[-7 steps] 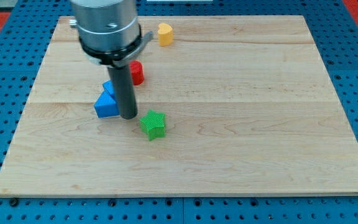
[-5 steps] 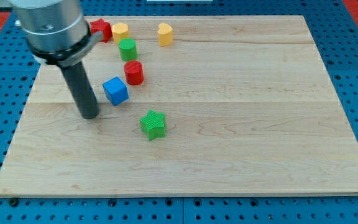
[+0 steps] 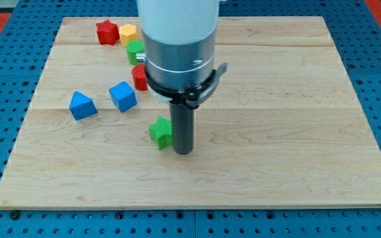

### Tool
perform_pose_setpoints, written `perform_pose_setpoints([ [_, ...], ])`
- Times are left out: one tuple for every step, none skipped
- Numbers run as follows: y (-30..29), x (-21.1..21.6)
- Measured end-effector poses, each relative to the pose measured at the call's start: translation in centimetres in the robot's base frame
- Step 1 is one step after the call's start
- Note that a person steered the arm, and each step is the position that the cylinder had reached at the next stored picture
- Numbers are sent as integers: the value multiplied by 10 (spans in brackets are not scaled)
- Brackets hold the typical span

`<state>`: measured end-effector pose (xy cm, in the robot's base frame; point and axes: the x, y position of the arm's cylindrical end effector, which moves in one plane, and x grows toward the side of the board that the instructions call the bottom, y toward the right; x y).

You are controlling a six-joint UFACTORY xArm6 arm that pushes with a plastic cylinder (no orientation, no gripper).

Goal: Move the green star into the blue triangle

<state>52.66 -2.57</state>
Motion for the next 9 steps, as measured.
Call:
perform_pose_setpoints([
  [-60,-2],
  [-74,5],
  [-14,12],
  [-38,-22],
  [-94,-34],
  [-131,-40],
  [-136,-40],
  [-143,-50],
  [-159,-47],
])
